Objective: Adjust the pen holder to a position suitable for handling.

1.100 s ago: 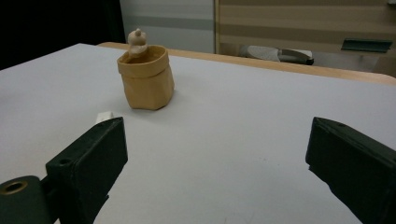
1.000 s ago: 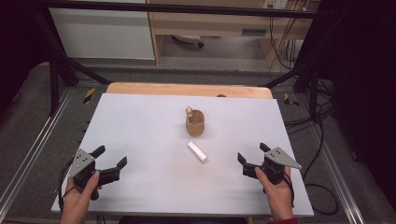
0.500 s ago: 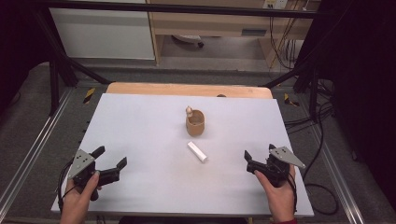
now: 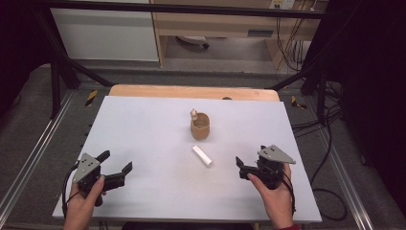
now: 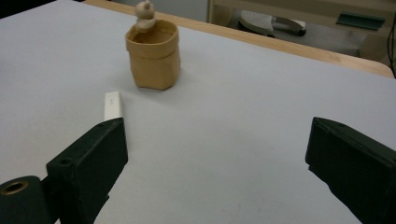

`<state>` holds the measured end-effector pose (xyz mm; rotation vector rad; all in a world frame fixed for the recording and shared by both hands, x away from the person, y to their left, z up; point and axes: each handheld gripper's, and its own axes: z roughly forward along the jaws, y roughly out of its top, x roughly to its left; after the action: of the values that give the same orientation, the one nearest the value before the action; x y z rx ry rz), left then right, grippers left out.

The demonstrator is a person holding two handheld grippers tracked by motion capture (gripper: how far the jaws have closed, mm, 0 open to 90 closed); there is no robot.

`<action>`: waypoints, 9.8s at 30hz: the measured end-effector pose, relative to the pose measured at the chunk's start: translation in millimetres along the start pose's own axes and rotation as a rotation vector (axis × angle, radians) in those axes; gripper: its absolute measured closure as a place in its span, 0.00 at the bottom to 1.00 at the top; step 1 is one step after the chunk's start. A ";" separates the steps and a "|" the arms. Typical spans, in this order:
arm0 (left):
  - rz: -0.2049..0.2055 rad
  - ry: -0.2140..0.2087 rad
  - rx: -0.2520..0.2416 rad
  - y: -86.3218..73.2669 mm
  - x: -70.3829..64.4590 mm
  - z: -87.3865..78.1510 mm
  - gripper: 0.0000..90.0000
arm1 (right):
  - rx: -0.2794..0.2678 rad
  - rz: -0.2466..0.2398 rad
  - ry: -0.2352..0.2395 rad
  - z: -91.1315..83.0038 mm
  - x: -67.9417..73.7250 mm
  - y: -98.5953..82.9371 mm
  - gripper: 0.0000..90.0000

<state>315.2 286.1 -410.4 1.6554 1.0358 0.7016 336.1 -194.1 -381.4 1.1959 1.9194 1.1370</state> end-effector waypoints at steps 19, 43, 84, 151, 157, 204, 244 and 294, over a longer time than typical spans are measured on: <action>0.013 -0.022 0.018 -1.5 -2.4 1.3 0.07 | 0.112 -0.077 0.153 49.5 33.9 32.6 0.06; 0.022 -0.031 0.026 -1.7 -3.6 1.2 0.07 | 0.287 -0.185 0.247 98.1 66.5 46.9 0.06; 0.028 -0.045 0.033 -2.0 -4.4 1.4 0.07 | 0.475 -0.193 0.300 127.7 70.7 19.8 0.51; -0.028 -0.154 -0.022 63.0 -68.1 73.9 0.05 | -0.032 -0.115 0.336 69.2 60.7 6.2 0.75; -0.010 -0.225 -0.031 78.1 -89.0 85.2 0.05 | -0.044 -0.107 0.317 68.5 60.1 7.0 0.75; -0.205 -0.384 -0.010 80.4 -100.1 122.6 0.24 | -0.250 -0.113 0.281 61.4 90.8 19.4 0.75; -0.281 -0.422 -0.005 78.2 -96.6 126.4 0.60 | -0.251 -0.129 0.294 64.3 101.4 16.8 0.75; -0.253 -0.461 -0.009 89.2 -104.3 118.8 0.79 | -0.219 -0.125 0.312 65.1 101.0 20.1 0.63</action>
<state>392.9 130.3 -359.2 1.5442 0.8797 0.1437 355.7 -75.1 -397.8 0.8072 1.9980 1.4906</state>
